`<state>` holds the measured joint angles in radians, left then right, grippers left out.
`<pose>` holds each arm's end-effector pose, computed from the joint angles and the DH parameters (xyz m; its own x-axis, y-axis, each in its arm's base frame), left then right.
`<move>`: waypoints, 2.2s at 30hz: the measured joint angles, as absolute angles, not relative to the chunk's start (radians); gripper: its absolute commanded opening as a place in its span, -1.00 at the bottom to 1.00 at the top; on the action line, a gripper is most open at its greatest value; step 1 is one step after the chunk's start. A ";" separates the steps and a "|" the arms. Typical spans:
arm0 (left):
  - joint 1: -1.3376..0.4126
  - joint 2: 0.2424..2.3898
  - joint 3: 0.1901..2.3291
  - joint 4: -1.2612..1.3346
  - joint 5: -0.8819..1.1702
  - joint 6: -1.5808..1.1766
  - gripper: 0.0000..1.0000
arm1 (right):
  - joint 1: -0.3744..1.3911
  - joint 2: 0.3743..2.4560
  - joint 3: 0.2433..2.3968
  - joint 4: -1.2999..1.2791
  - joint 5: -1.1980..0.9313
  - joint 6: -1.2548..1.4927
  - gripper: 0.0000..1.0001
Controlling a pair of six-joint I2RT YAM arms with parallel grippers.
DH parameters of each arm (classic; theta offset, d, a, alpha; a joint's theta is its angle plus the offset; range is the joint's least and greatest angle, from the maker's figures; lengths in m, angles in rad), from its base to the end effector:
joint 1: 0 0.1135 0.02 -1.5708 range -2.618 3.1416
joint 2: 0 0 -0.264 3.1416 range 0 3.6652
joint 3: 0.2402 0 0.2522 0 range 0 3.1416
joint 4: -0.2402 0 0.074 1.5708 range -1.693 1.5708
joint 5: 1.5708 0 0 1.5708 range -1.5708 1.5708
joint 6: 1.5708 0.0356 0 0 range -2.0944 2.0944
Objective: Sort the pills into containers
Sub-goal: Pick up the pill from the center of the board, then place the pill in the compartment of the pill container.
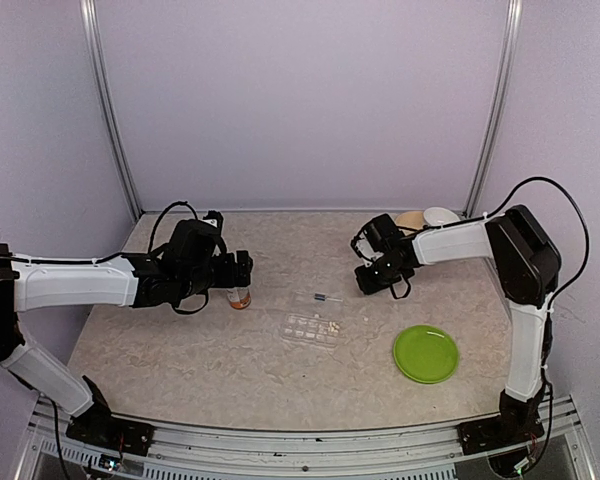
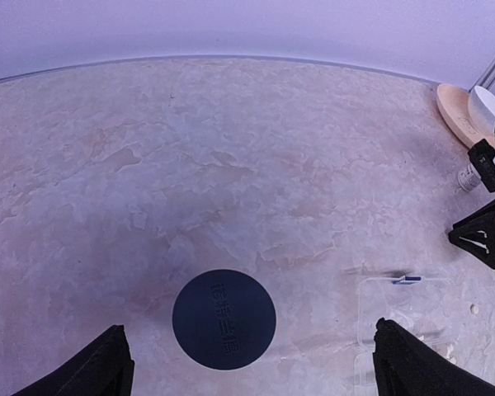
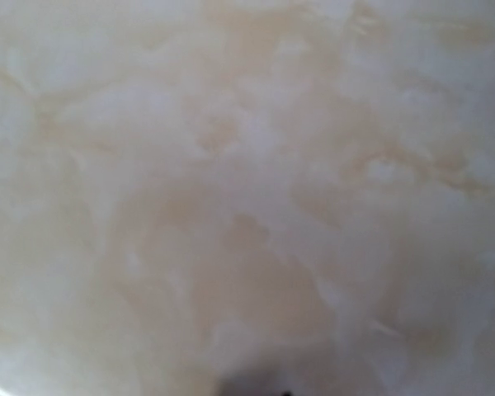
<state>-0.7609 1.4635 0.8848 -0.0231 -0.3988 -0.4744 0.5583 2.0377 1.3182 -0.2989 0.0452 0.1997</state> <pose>0.2396 -0.2090 0.2318 -0.5491 -0.0584 -0.8337 0.1718 0.9684 -0.1810 0.3572 0.2212 0.1397 -0.8087 -0.2714 -0.5219 -0.3557 0.9322 0.0664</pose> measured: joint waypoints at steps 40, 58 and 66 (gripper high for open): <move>-0.761 1.464 0.880 -0.023 -0.398 -0.474 0.97 | 0.542 2.024 1.343 -0.307 -0.012 0.183 -0.94; -0.761 1.463 0.880 -0.023 -0.397 -0.474 0.98 | 0.724 1.862 1.250 -0.230 -0.099 0.179 -0.91; -0.761 1.462 0.880 -0.023 -0.397 -0.475 0.97 | 0.756 1.832 1.248 -0.207 -0.148 0.197 -0.91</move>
